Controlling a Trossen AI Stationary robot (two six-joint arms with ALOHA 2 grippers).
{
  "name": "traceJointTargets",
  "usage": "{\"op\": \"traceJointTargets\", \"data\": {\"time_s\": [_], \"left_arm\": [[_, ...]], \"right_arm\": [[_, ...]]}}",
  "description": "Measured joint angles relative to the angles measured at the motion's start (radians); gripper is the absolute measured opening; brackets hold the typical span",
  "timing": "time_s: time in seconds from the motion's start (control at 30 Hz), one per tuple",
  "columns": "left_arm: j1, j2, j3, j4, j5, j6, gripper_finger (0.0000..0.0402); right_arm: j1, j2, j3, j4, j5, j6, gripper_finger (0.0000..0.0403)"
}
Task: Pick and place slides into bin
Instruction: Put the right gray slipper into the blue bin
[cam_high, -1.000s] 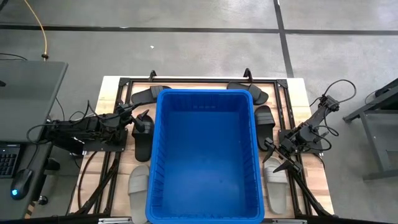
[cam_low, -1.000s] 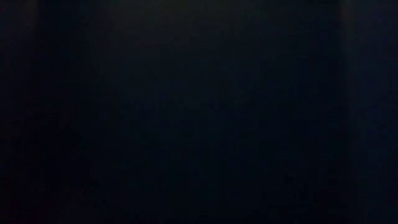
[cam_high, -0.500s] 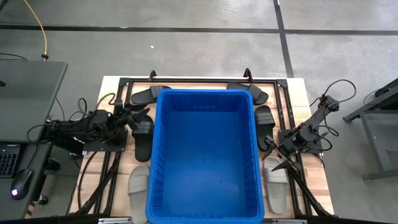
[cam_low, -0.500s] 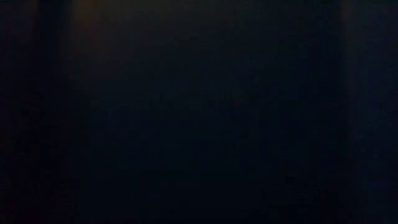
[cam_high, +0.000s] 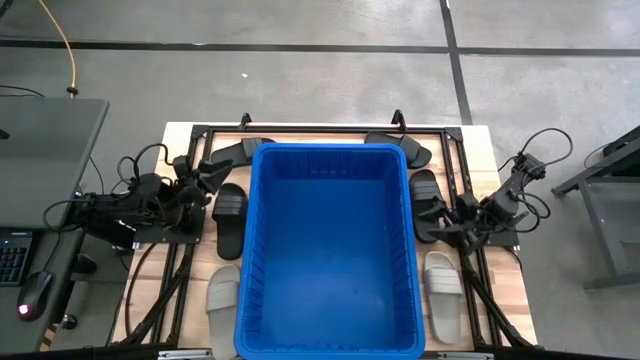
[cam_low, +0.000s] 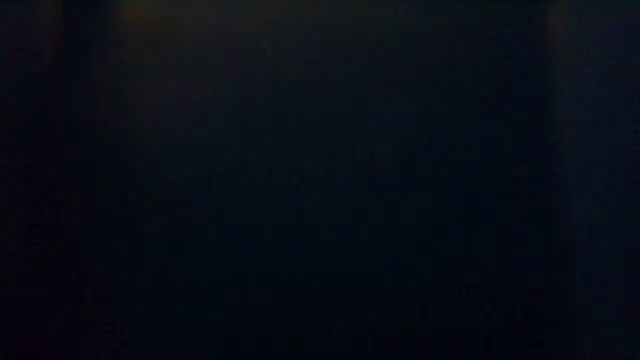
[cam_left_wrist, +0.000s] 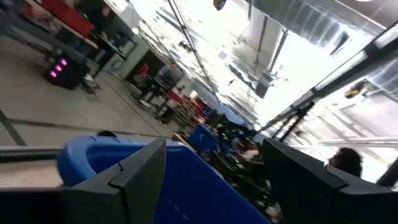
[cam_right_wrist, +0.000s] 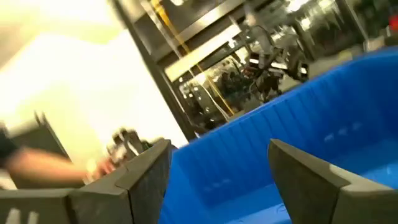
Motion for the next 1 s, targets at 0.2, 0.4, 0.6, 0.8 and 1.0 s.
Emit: {"op": "traceJointTargets", "data": {"time_s": [0.2, 0.4, 0.6, 0.8, 1.0], "left_arm": [[0.000, 0.000, 0.000, -0.011, 0.043, -0.014, 0.0255], [0.000, 0.000, 0.000, -0.006, 0.043, -0.081, 0.0255], [0.000, 0.000, 0.000, -0.007, 0.079, -0.197, 0.0255], [0.000, 0.002, 0.000, 0.177, 0.152, -0.077, 0.0255], [0.000, 0.053, 0.097, 0.304, 0.166, 0.210, 0.0255]], "right_arm": [[0.000, 0.001, 0.000, 0.122, 0.024, 0.333, 0.0256], [0.000, 0.003, 0.000, 0.297, 0.012, 0.479, 0.0256], [0.000, 0.043, 0.001, 0.480, 0.058, 0.618, 0.0256], [0.000, 0.094, 0.070, 0.468, 0.017, 0.565, 0.0256], [0.000, 0.210, 0.342, 0.395, -0.212, 0.191, 0.0256]]}}
